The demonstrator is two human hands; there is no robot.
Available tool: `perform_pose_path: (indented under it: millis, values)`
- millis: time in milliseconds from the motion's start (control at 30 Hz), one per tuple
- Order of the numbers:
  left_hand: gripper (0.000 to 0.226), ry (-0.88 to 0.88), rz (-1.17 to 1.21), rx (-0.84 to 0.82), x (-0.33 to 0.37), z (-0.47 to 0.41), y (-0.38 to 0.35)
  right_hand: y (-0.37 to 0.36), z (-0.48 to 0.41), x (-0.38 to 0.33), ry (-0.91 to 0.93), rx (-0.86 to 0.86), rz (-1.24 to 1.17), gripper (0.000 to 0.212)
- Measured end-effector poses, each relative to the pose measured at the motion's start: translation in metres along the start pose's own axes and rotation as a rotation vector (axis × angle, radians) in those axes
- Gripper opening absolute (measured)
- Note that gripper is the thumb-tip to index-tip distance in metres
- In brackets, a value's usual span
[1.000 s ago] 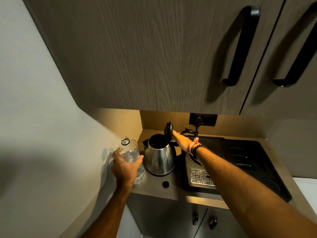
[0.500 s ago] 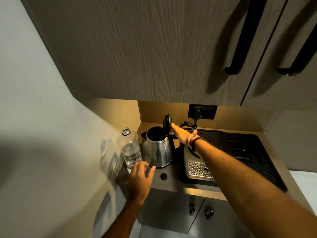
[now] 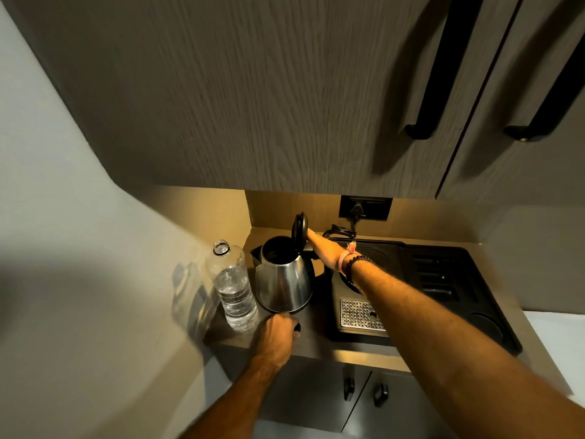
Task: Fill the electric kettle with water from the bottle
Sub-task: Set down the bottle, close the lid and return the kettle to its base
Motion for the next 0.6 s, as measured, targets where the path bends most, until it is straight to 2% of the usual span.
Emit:
perform_pose_path:
  millis: [100, 200, 267, 367, 467, 600]
  values:
    - [0.023, -0.003, 0.047, 0.173, 0.007, 0.010, 0.032, -0.001, -0.002, -0.001, 0.011, -0.012, -0.017, 0.098]
    - [0.024, -0.065, 0.137, 0.560, 0.014, 0.036, 0.100, 0.000, -0.004, 0.002, 0.009, 0.002, -0.014, 0.093]
    - [0.026, -0.091, 0.099, 0.843, 0.012, 0.059, 0.151, -0.001, -0.004, 0.003, 0.002, 0.002, -0.036, 0.097]
    - [0.027, -0.033, 0.039, 1.086, -0.009, 0.075, 0.218, -0.001, -0.003, 0.004, -0.026, 0.010, -0.034, 0.103]
    - [0.027, 0.078, 0.036, 1.129, -0.034, 0.075, 0.254, -0.003, -0.003, 0.004, -0.036, -0.005, -0.077, 0.106]
    - [0.027, 0.160, 0.116, 1.009, -0.057, 0.065, 0.253, 0.000, -0.002, 0.003, -0.040, 0.020, -0.061, 0.101]
Point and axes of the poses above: each hand's wrist, its own z-axis away from the middle knuckle, its own y-axis out of the back of the hand, x = y × z, the point moved 10 cm from there along -z, towards the middle knuckle, and after that the axes turned 9 degrees about -y, right-handed, at the moved point
